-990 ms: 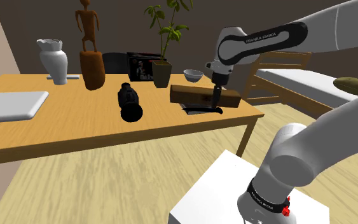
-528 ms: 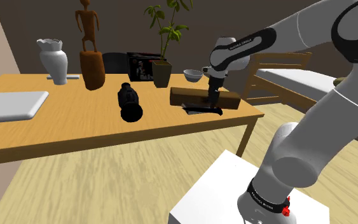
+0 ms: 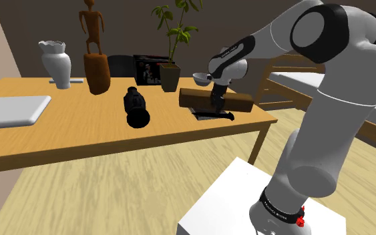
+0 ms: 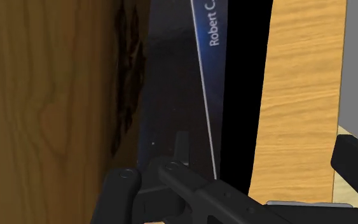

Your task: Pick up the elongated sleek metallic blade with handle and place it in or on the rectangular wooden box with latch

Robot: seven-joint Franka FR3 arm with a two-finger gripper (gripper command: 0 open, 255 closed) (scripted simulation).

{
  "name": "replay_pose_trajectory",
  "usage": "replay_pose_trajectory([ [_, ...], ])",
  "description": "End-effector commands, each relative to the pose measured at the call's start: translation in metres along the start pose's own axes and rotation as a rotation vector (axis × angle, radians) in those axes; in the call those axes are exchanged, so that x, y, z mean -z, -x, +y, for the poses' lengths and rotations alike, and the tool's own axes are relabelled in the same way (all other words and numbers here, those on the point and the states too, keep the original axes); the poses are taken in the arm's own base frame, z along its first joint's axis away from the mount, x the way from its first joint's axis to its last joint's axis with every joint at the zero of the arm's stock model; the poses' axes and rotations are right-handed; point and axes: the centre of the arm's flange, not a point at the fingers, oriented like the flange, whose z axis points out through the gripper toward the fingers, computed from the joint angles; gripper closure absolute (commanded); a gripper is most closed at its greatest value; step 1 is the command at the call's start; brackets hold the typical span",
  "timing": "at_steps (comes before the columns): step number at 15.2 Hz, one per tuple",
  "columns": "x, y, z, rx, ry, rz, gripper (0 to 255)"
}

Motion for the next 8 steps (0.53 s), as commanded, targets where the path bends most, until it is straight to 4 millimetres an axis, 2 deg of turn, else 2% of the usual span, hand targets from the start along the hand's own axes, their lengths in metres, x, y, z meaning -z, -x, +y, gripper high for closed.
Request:
replay_pose_trajectory([
  [1,-0.011,-0.001,0.003,0.008,0.002,0.0,0],
  [5,-0.032,-0.001,0.003,0.008,0.002,0.0,0],
  [8,-0.035,-0.001,0.003,0.008,0.002,0.0,0],
])
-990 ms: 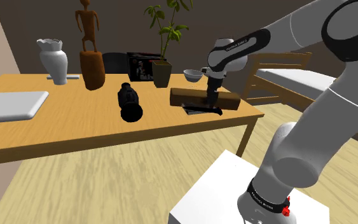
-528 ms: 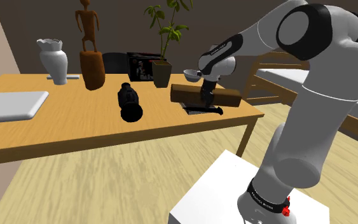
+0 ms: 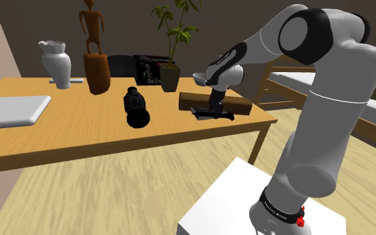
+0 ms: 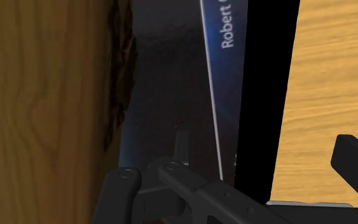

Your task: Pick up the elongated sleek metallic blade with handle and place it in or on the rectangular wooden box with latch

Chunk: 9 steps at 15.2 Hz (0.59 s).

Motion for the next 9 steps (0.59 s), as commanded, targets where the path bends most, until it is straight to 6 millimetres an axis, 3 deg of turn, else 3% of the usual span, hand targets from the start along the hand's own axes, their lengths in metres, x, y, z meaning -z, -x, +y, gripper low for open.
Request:
replay_pose_trajectory([
  [1,-0.0015,0.0004,-0.0001,0.0,0.0,-0.001,0],
  [5,-0.0015,0.0004,-0.0001,0.0,0.0,-0.001,0],
  [6,-0.0015,0.0004,-0.0001,0.0,0.0,-0.001,255],
  [9,-0.0036,-0.0004,-0.003,0.0,0.0,-0.001,255],
])
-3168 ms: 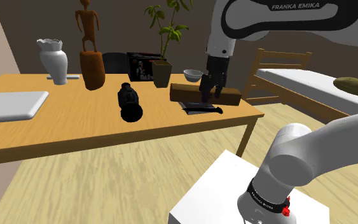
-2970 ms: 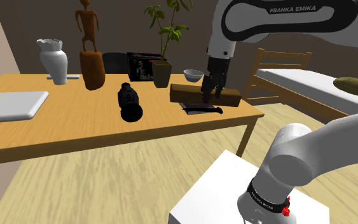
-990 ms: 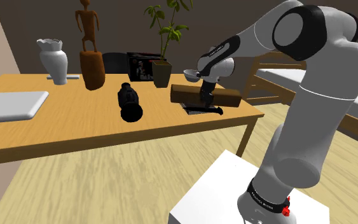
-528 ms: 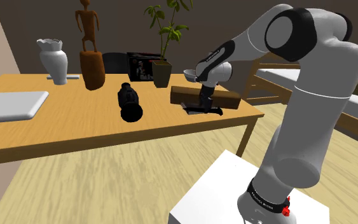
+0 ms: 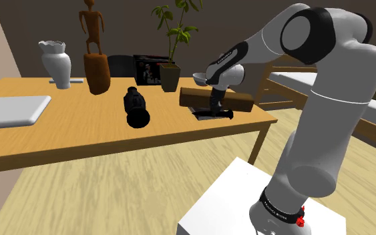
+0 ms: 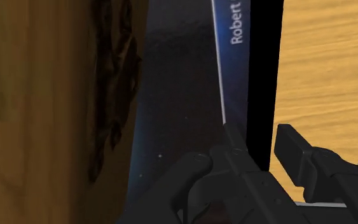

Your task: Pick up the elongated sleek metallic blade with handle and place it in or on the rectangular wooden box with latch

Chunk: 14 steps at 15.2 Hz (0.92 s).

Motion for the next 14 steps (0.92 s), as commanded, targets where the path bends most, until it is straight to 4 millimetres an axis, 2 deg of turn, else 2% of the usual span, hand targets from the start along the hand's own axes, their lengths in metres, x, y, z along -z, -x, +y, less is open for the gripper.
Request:
replay_pose_trajectory([
  [1,-0.008,0.0,-0.007,0.001,-0.027,-0.006,255],
  [5,-0.011,0.001,-0.008,0.001,-0.027,-0.006,255],
  [6,-0.007,0.0,-0.001,0.001,-0.027,-0.006,255],
  [14,0.035,-0.001,0.0,0.001,-0.027,-0.006,255],
])
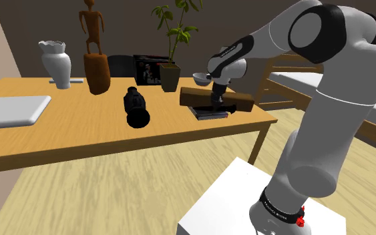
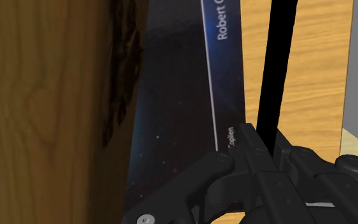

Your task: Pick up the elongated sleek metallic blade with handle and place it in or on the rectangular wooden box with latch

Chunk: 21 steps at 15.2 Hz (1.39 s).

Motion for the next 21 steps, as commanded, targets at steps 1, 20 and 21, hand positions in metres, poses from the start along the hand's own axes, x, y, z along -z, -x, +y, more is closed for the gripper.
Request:
replay_pose_trajectory([
  [1,0.01,0.0,-0.001,0.0,0.0,0.0,255],
  [20,0.111,-0.003,0.0,0.0,0.0,0.0,255],
  [21,0.116,-0.003,0.0,0.0,0.0,0.0,255],
])
